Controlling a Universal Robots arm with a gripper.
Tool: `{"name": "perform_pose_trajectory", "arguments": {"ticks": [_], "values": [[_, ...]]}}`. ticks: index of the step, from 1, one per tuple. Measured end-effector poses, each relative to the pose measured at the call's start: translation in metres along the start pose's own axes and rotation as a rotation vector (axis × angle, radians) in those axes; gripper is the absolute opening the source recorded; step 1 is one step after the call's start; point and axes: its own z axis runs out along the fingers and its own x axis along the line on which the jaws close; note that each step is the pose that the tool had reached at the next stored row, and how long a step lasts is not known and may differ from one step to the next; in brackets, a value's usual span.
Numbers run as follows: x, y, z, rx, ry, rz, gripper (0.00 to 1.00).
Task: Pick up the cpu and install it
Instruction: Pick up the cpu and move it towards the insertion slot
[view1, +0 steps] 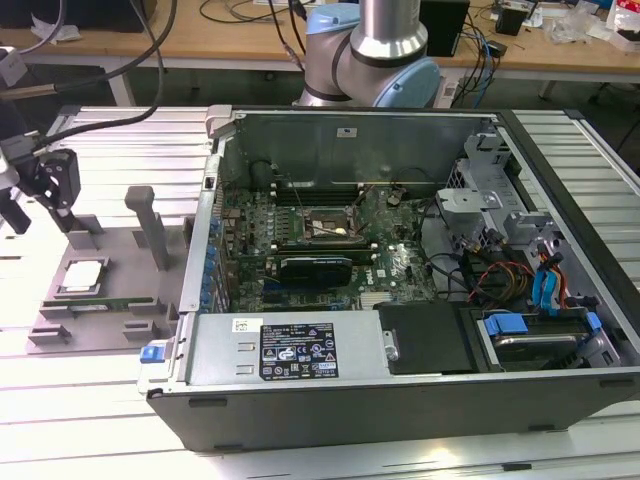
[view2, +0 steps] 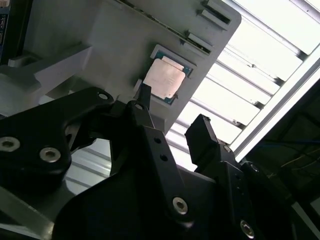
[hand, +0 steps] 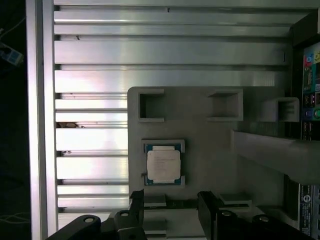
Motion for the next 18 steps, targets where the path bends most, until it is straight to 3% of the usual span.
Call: {"name": "perform_pose_trajectory", "arguments": {"ticks": [18], "values": [[0.0009,0.0009,0.0300,0.0000,0.0001,0.000,0.56]]}}
